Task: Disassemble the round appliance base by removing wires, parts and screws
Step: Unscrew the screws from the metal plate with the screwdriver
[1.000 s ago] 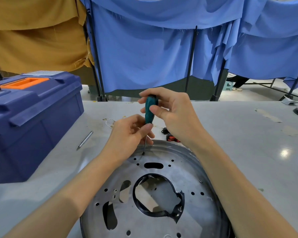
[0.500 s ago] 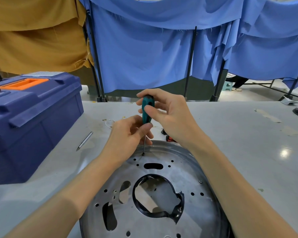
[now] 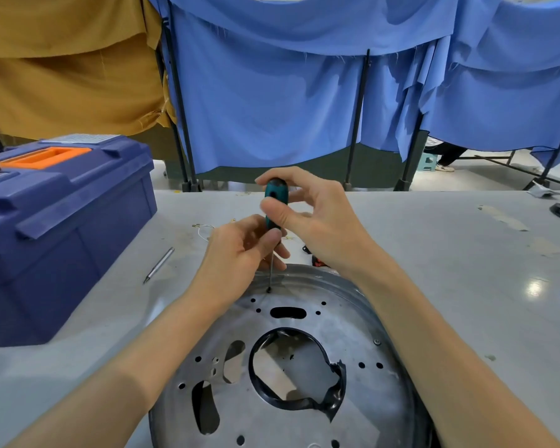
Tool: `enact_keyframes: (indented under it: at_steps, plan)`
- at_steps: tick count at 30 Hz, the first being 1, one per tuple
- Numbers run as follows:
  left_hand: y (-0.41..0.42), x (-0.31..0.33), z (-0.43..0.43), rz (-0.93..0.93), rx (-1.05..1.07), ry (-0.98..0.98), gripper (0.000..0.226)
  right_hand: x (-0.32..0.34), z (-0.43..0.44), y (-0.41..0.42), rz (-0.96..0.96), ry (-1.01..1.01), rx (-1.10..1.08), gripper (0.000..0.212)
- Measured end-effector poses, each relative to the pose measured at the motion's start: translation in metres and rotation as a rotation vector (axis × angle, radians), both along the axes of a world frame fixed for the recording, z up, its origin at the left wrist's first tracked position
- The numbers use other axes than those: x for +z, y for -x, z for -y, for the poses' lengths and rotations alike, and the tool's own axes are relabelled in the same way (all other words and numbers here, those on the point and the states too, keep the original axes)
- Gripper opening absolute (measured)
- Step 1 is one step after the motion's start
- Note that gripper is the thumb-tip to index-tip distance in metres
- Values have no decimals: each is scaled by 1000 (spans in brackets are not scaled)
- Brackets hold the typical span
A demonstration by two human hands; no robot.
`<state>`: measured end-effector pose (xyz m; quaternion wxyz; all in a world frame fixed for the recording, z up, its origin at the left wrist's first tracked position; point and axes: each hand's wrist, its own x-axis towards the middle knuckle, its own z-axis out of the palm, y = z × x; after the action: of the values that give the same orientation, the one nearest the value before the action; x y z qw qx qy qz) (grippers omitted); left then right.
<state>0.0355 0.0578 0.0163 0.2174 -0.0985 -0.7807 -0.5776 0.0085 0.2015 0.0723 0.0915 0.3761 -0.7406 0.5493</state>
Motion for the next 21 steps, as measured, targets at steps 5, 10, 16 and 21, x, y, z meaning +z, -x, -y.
enact_keyframes:
  at_steps: [5,10,16,21]
  plan:
    - [0,1,-2,16,118,22,45,0,-1,1,-42,1,-54,38]
    - [0,1,0,-17,54,-63,20,-1,-4,4,-8,36,-11,36]
    - [0,1,-1,-28,71,6,8,-3,-1,4,-22,47,-61,20]
    - [1,1,0,-47,55,44,14,-1,-3,4,-27,71,-82,38]
